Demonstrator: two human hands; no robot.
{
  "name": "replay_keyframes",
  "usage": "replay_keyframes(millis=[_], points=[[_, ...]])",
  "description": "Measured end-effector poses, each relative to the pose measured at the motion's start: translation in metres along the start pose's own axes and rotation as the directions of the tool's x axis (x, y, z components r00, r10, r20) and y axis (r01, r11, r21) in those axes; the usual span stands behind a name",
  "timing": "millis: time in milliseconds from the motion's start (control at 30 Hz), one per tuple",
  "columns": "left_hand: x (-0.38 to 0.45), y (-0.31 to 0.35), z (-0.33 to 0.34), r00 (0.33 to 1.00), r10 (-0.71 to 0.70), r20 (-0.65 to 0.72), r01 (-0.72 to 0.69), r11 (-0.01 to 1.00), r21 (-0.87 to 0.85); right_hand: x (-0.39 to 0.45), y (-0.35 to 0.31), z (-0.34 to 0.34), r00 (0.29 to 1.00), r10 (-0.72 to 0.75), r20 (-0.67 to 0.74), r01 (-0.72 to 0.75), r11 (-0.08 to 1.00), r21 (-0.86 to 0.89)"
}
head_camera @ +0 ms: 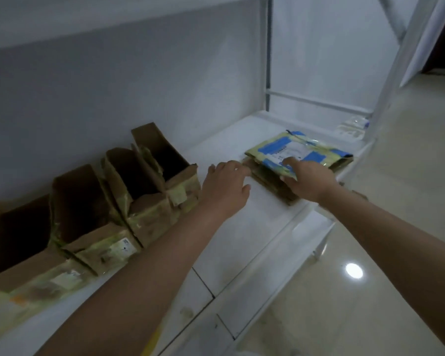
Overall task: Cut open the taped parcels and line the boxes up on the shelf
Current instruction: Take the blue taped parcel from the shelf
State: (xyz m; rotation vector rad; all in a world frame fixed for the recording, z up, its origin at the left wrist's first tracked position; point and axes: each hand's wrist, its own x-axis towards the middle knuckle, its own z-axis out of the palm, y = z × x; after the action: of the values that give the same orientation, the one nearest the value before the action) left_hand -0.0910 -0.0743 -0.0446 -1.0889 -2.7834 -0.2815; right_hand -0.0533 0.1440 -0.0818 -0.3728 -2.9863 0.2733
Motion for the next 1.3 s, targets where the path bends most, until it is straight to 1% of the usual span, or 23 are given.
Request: replay_keyframes(millis=[133,233,300,433,567,667,767,833,933,1033,1100,1167,1300], points=[[0.026,0.027,0.017,1.000,0.002,-0.009,-0.002,1.000,-0.021,0.005,0.050,-0.001,0.999,0.029,-0.033,-0.031,0.998,-0.058],[0.049,0.047,0.031,0.999,-0.025,-0.023,0.025,1.000,-0.013,0.018,0.083,-0.005,0.996,0.004,-0.093,-0.015,0.994,-0.110],[0.064,0.061,0.042,0.999,-0.048,-0.017,0.048,0.999,-0.021,0.028,0.100,-0.007,0.994,-0.012,-0.105,-0.002,0.991,-0.135],[0.088,0.086,0.062,0.991,-0.132,-0.009,0.131,0.990,-0.057,0.051,0.128,-0.006,0.998,-0.045,-0.040,0.037,0.982,-0.187],[0.107,0.095,0.080,0.966,-0.258,-0.023,0.256,0.965,-0.062,0.077,0.149,-0.003,1.000,-0.023,-0.010,0.021,0.986,-0.165],[0.112,0.094,0.091,0.946,-0.325,-0.004,0.324,0.944,-0.065,0.093,0.158,0.002,0.999,-0.025,0.041,0.030,0.992,-0.123],[0.110,0.090,0.101,0.929,-0.367,0.049,0.369,0.928,-0.044,0.105,0.163,0.008,0.995,-0.042,0.093,0.053,0.991,-0.121],[0.108,0.087,0.109,0.908,-0.408,0.092,0.413,0.910,-0.040,0.112,0.165,0.012,0.993,-0.014,0.120,0.030,0.991,-0.128],[0.104,0.082,0.122,0.854,-0.489,0.179,0.505,0.861,-0.061,0.121,0.167,0.022,0.979,0.047,0.197,-0.020,0.991,-0.135],[0.102,0.078,0.136,0.797,-0.548,0.254,0.582,0.810,-0.080,0.127,0.170,0.034,0.948,0.124,0.293,-0.095,0.989,-0.109],[0.101,0.074,0.143,0.780,-0.550,0.297,0.601,0.791,-0.115,0.130,0.172,0.040,0.934,0.157,0.321,-0.146,0.988,-0.057],[0.101,0.070,0.148,0.795,-0.518,0.316,0.587,0.789,-0.183,0.131,0.174,0.042,0.934,0.172,0.312,-0.172,0.985,-0.029],[0.101,0.068,0.148,0.826,-0.470,0.313,0.555,0.776,-0.299,0.128,0.175,0.040,0.951,0.188,0.245,-0.170,0.981,-0.094]])
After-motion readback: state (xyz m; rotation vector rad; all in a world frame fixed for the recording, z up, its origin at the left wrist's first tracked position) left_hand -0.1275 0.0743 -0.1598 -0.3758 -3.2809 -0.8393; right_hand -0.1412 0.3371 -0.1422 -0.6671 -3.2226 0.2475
